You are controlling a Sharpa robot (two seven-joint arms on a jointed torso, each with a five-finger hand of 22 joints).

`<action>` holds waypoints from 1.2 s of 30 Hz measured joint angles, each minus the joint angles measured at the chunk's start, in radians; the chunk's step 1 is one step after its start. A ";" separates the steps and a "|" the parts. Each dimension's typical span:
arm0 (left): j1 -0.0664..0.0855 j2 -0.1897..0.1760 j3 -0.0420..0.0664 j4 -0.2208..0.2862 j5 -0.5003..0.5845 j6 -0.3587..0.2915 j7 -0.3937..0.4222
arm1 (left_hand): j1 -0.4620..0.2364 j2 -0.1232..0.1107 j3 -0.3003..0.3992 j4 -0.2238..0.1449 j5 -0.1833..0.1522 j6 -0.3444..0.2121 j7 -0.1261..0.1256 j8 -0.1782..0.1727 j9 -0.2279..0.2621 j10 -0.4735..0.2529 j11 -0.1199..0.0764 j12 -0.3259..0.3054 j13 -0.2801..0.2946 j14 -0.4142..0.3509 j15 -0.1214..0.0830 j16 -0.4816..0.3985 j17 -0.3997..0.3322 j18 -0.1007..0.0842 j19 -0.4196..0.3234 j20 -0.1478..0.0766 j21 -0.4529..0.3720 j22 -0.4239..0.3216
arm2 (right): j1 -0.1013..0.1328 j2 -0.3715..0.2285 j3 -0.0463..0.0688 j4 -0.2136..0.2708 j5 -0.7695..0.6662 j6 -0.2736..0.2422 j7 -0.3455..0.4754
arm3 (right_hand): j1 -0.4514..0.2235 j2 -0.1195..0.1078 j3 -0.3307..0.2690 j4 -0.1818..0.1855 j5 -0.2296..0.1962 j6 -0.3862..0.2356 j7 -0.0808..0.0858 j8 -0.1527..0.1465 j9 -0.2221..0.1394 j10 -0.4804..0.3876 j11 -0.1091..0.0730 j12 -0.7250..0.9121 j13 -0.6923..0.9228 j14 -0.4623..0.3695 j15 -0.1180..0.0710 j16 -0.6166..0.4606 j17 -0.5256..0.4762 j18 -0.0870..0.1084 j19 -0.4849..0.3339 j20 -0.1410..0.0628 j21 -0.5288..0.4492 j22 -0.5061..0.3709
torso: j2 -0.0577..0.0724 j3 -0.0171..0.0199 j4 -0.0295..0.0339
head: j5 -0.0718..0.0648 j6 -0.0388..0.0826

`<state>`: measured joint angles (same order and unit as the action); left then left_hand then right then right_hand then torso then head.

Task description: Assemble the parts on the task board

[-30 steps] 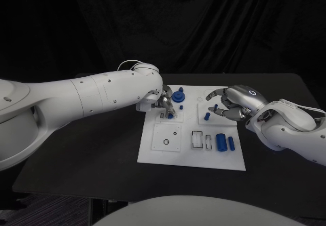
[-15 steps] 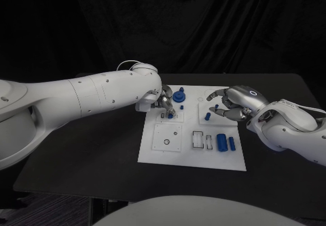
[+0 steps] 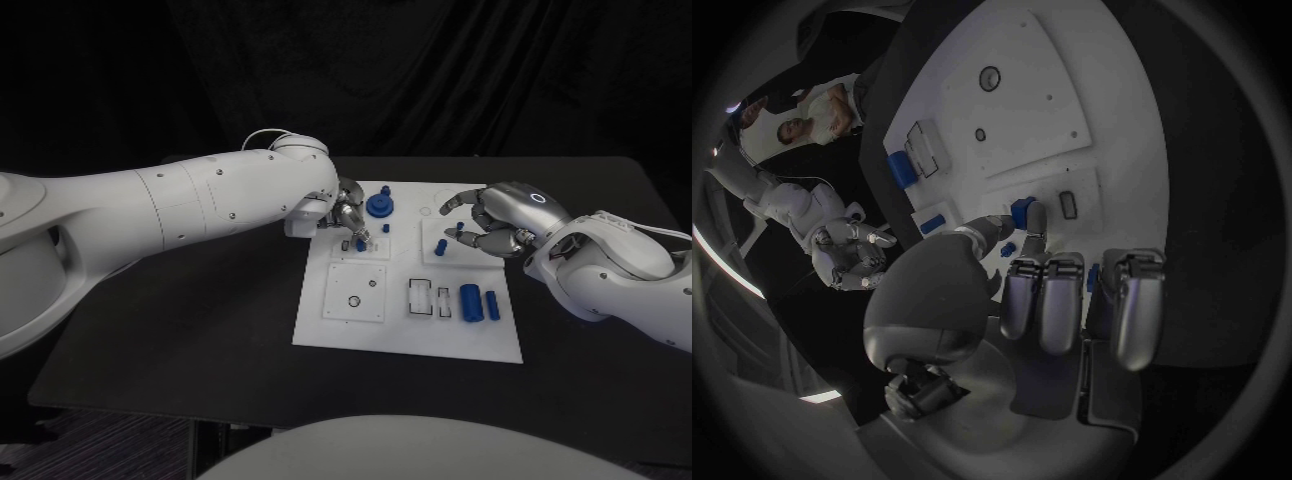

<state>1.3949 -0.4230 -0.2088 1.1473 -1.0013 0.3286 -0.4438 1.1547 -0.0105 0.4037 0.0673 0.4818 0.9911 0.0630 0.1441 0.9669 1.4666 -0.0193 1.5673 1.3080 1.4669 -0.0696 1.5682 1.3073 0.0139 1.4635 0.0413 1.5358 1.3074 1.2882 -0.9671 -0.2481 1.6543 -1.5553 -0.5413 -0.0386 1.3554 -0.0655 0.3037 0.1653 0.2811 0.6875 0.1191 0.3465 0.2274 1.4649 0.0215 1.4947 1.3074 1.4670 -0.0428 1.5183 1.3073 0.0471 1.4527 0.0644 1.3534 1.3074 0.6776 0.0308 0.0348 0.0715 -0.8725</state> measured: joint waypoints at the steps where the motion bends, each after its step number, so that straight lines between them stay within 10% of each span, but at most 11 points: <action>1: 0.000 -0.001 0.000 0.000 0.000 -0.003 0.001 | -0.001 -0.001 0.000 0.000 0.000 0.000 0.000 0.000 0.000 0.000 0.000 0.000 0.000 0.000 0.000 0.000 0.000 0.000 0.000 0.000 0.000 0.000 | 0.000 0.000 0.000 0.000 0.000 0.000 0.000 | 0.000 0.000 0.000 0.000 0.000 0.000 0.000 0.000 0.000 0.000 0.000 0.000 0.000 0.000 0.000 0.000 0.000 0.000 0.000 0.000 0.000 0.000 | 0.000 -0.0002 0.0000 | 0.001 0.000; 36: -0.001 -0.015 -0.002 0.017 0.000 -0.042 0.006 | -0.003 -0.002 0.021 -0.015 0.001 -0.004 0.009 -0.001 0.003 0.000 0.000 0.000 0.000 0.000 0.000 0.000 0.000 0.000 0.000 0.000 -0.008 0.000 | 0.000 0.002 0.000 -0.003 0.000 0.011 -0.006 | 0.004 0.004 0.003 -0.003 0.000 0.000 0.000 0.000 -0.001 0.000 0.000 -0.004 0.000 0.000 0.000 0.000 0.000 0.000 0.000 0.000 -0.006 0.001 | 0.001 0.0009 -0.0012 | 0.004 0.000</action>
<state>1.3940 -0.4384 -0.2108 1.1645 -1.0017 0.2862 -0.4380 1.1519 -0.0126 0.4244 0.0523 0.4826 0.9868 0.0718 0.1430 0.9703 1.4666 -0.0193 1.5673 1.3080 1.4669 -0.0696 1.5682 1.3073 0.0139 1.4636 0.0413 1.5276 1.3074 1.2882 -0.9649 -0.2481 1.6515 -1.5552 -0.5307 -0.0450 1.3593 -0.0616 0.3064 0.1626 0.2811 0.6875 0.1191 0.3465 0.2261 1.4649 0.0215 1.4907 1.3073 1.4670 -0.0428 1.5183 1.3073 0.0471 1.4527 0.0644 1.3474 1.3081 0.6786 0.0316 0.0336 0.0757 -0.8725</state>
